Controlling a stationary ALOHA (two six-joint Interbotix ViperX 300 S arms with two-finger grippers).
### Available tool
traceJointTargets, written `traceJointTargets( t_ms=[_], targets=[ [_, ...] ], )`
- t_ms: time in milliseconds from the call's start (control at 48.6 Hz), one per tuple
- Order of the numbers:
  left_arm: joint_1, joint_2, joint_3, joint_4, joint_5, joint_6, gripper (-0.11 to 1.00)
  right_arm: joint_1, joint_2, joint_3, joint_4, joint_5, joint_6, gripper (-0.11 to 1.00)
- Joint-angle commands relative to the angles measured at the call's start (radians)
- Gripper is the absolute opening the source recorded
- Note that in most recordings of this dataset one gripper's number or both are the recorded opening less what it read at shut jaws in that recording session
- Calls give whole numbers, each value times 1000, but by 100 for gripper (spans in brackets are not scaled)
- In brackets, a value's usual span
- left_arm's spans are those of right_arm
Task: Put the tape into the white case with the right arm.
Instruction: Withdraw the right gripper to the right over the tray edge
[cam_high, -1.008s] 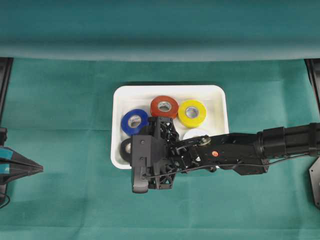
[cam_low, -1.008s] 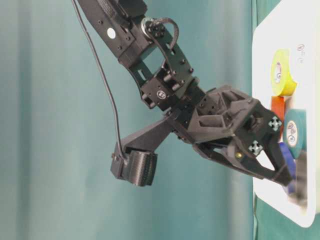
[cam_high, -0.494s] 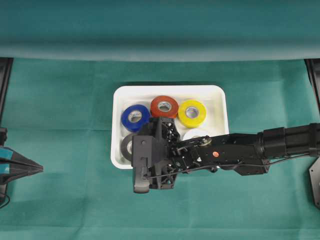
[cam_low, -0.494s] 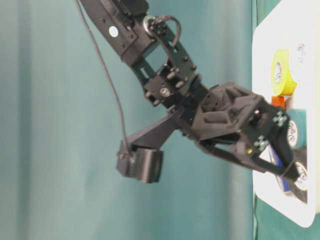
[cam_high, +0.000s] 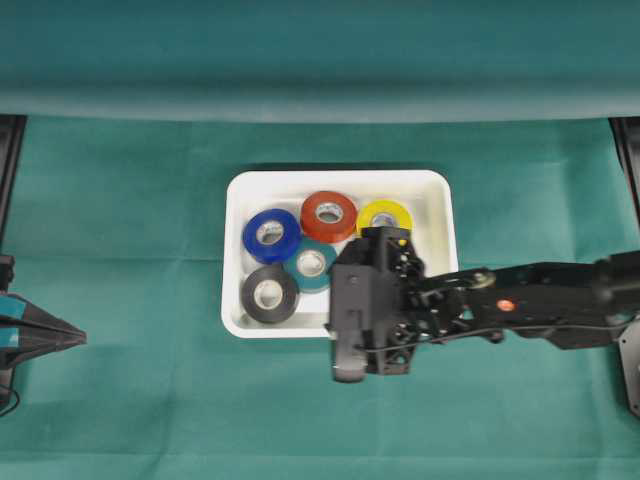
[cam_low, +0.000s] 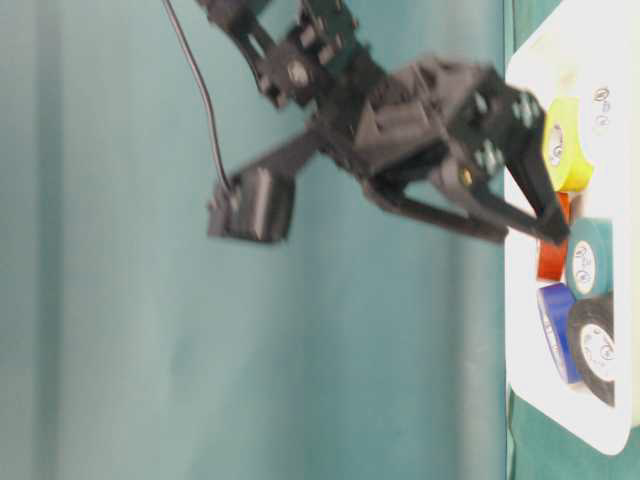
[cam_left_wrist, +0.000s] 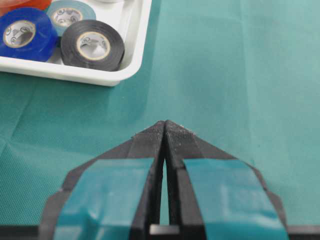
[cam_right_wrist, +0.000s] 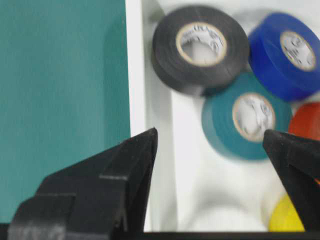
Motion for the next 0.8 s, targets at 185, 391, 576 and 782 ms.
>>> traceJointTargets(
  t_ms=[185,391,576,782],
  targets=[
    [3,8,-9,-2,-11,0,0,-34,-155,91,2,2,37,69],
    [3,8,-9,-2,-11,0,0,-95,-207,156,2,-5,64,68],
    [3,8,-9,0,-11,0,0,-140,-238,193,2,2,66,68],
    [3,8,-9,0,-11,0,0,-172,-293,253,2,2,66,68]
  ],
)
